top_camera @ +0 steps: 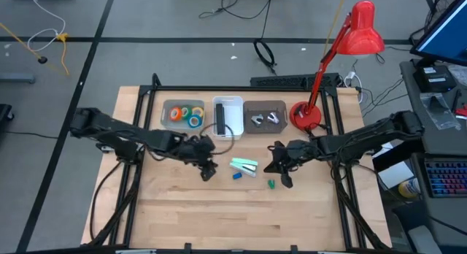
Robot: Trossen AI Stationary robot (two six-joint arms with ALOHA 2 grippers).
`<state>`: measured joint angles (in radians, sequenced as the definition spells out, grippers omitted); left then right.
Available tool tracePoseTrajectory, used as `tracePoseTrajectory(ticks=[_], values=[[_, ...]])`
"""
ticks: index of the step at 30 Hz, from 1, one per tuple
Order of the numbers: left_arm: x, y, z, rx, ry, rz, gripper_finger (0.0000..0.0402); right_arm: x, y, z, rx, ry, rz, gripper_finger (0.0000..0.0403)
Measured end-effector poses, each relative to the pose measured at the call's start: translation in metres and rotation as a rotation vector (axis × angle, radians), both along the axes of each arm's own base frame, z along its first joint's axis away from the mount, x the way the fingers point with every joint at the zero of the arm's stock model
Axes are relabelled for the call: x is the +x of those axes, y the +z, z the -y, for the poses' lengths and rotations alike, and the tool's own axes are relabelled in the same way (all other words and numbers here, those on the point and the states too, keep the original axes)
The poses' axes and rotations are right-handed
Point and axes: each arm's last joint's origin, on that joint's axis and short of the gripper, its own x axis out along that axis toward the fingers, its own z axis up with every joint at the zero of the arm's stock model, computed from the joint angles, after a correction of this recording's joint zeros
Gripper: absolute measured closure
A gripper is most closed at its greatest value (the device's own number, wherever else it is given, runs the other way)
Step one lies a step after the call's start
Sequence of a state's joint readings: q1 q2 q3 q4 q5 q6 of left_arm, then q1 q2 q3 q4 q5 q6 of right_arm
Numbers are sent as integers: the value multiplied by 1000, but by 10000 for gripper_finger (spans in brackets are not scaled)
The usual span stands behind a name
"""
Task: Pick and place Stapler, Stapler remover, tape
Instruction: Put the green stapler into the white bin
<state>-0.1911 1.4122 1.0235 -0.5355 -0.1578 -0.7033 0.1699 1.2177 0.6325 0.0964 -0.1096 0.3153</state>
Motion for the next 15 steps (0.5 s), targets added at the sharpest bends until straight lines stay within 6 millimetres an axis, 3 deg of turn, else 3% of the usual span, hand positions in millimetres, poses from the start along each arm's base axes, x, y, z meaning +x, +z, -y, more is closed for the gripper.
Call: tracePoseTrajectory(ticks=[9,15], values=[[-45,-8,-2,-44,76,90,183,31,-16,-1,-35,119,-67,401],[-55,-12,-2,-59,107,106,183,39,-30,-1,-48,147,-123,398]])
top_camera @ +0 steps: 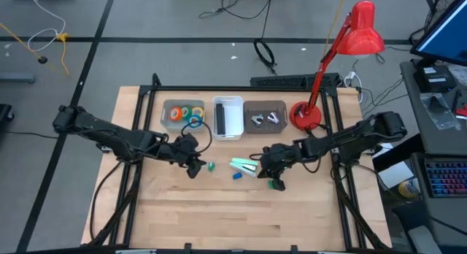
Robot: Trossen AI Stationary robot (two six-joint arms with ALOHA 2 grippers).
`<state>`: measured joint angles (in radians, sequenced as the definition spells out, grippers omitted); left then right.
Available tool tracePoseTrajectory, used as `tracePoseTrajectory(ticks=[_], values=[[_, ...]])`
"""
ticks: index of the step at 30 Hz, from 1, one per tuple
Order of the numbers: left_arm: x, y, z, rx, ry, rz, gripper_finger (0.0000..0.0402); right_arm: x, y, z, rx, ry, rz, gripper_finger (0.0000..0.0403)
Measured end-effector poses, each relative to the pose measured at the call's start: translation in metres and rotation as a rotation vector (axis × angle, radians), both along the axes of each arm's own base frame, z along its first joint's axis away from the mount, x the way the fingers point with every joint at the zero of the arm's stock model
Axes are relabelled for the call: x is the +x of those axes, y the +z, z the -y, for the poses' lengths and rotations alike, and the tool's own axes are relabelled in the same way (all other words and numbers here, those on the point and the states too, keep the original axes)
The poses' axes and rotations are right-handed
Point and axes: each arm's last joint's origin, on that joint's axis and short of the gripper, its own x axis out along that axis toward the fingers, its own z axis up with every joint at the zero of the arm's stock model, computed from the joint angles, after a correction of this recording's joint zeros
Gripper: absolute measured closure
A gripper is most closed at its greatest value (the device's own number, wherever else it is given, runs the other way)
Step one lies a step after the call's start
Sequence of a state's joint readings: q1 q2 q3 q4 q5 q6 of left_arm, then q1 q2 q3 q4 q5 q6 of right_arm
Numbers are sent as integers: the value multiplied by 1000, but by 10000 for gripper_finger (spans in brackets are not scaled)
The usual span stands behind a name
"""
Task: Pick and place Stapler, Stapler remover, tape
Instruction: Put the green stapler into the white bin
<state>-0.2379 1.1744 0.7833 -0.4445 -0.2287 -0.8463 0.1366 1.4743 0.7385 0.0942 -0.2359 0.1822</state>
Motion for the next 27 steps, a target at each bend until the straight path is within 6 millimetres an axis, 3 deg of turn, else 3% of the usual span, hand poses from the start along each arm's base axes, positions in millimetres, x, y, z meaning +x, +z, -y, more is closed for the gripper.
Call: tracePoseTrajectory(ticks=[7,15,27], values=[[0,-2,0,19,-16,-16,183,15,-11,0,-26,-78,-51,349],[-1,-3,0,29,-23,-29,183,12,-11,5,-54,-161,-105,276],[-2,-3,-1,39,-24,-36,183,6,-11,21,-94,-212,-171,266]])
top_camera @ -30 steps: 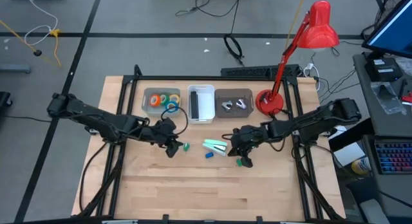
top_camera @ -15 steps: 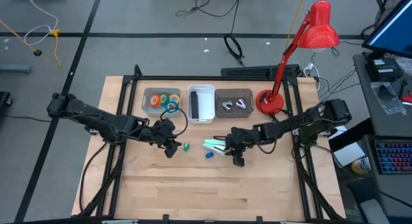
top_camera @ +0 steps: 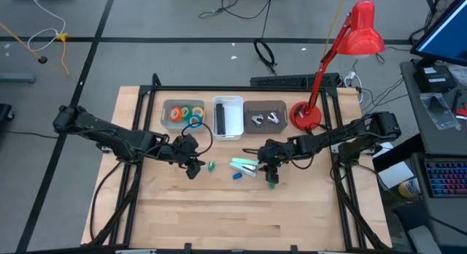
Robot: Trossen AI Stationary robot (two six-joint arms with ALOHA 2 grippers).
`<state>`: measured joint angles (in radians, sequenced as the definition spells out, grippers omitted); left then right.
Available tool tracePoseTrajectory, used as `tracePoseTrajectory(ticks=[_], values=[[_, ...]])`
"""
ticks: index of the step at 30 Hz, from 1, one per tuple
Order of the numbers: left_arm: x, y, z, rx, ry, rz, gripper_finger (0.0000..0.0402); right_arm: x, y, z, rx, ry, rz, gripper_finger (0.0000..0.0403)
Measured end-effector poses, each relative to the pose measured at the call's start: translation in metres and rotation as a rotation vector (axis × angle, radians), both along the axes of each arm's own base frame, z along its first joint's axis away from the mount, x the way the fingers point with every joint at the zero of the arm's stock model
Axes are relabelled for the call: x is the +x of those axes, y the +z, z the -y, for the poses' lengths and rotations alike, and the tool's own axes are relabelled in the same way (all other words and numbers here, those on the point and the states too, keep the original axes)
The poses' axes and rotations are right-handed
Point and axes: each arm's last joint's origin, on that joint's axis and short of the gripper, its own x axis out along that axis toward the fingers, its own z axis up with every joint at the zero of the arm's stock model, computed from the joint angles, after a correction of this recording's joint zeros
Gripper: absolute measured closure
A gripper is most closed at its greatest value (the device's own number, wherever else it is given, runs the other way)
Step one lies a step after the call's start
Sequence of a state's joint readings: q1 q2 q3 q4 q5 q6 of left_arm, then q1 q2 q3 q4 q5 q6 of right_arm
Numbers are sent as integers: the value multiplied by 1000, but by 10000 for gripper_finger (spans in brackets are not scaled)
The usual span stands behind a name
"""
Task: Pick and place Stapler, Stapler remover, tape
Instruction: Put the green stapler into the white bin
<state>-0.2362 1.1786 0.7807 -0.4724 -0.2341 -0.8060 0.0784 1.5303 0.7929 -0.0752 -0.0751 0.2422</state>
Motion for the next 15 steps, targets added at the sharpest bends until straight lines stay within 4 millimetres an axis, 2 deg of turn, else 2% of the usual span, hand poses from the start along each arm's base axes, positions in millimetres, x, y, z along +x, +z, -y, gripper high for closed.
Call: tracePoseTrajectory(ticks=[15], values=[[2,1,-10,14,34,4,183,2,0,9,-8,-14,11,247]])
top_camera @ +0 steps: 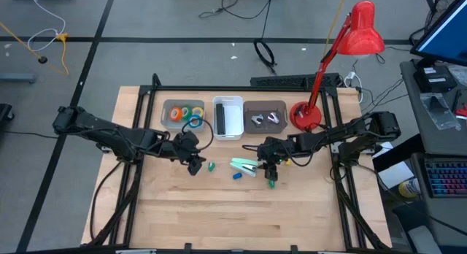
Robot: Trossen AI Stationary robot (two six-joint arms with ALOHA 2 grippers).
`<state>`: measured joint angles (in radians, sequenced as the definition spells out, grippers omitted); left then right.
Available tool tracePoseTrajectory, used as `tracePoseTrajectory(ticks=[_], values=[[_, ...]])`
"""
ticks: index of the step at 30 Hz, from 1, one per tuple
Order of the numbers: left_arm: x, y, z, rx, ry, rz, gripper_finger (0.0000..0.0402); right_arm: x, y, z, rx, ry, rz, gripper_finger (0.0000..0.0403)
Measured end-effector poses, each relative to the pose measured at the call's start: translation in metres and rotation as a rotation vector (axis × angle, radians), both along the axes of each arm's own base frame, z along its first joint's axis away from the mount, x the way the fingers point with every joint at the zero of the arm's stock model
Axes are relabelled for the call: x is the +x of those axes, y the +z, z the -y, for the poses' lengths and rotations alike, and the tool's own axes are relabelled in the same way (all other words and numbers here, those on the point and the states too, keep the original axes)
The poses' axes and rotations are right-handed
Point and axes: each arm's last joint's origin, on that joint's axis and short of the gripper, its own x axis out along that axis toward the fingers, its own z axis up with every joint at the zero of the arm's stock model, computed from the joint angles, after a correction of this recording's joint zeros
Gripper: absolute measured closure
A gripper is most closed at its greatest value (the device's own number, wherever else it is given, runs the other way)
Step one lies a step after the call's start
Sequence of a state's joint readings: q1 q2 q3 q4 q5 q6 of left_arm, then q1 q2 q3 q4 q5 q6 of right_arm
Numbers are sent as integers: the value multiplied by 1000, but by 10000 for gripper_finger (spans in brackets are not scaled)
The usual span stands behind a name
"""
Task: Pick and place Stapler, Stapler remover, tape
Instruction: Put the green stapler into the white bin
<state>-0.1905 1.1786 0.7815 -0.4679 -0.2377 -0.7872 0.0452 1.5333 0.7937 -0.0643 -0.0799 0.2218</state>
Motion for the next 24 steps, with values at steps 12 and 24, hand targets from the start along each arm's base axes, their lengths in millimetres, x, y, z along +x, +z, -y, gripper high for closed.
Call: tracePoseTrajectory(ticks=[12,24], values=[[1,0,-3,4,8,0,183,3,2,0,2,-1,37,207],[1,0,-3,4,9,0,183,3,2,0,-20,24,40,193]])
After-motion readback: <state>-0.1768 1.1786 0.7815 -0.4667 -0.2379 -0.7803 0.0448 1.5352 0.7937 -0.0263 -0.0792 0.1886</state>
